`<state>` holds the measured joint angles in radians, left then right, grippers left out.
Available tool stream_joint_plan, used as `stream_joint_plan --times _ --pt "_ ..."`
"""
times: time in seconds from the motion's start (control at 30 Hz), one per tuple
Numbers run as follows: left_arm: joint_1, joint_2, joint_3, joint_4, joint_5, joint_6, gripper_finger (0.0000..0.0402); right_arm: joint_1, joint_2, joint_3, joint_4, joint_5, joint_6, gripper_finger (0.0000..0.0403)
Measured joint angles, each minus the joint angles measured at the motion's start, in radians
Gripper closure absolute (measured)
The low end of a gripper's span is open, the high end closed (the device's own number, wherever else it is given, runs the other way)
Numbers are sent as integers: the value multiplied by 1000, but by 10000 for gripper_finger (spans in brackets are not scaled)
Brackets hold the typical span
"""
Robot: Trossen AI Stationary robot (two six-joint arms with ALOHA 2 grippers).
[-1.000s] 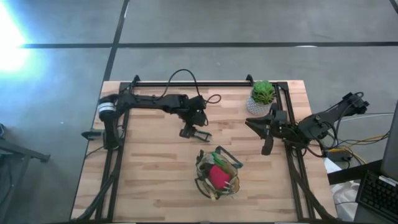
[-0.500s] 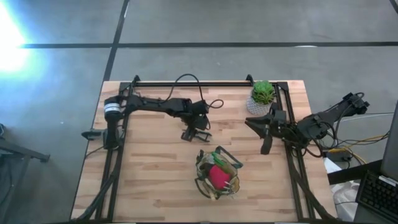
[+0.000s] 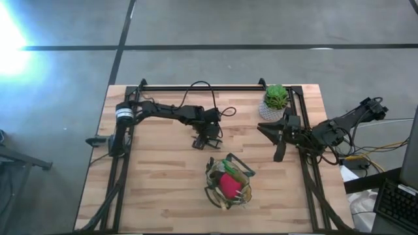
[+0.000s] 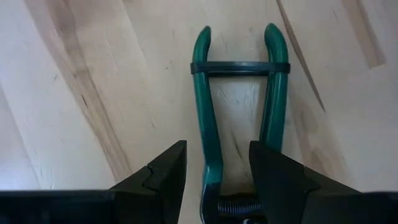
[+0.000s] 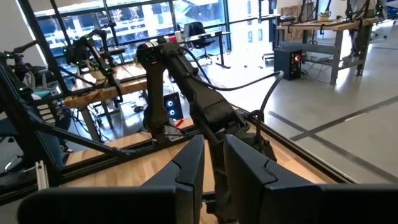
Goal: Pick & Place Garden tools in Gardening bag
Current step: Put the green shear scissors into the white gardening bag
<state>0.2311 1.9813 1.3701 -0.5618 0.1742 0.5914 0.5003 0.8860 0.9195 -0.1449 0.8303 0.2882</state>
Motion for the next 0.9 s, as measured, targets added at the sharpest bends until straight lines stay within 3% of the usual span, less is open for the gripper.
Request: stream_joint_plan --times 0.33,0.47,0.63,0.9 --pt "1 39 2 11 4 -26 242 0 0 -1 0 0 -8 346" --pt "0 49 2 13 8 -47 286 0 0 -1 0 0 -8 346" --pt "0 43 2 -2 19 -51 371 0 0 -1 0 0 -11 346" --pt "-1 32 3 -50 44 -58 370 0 0 -1 0 0 -11 346"
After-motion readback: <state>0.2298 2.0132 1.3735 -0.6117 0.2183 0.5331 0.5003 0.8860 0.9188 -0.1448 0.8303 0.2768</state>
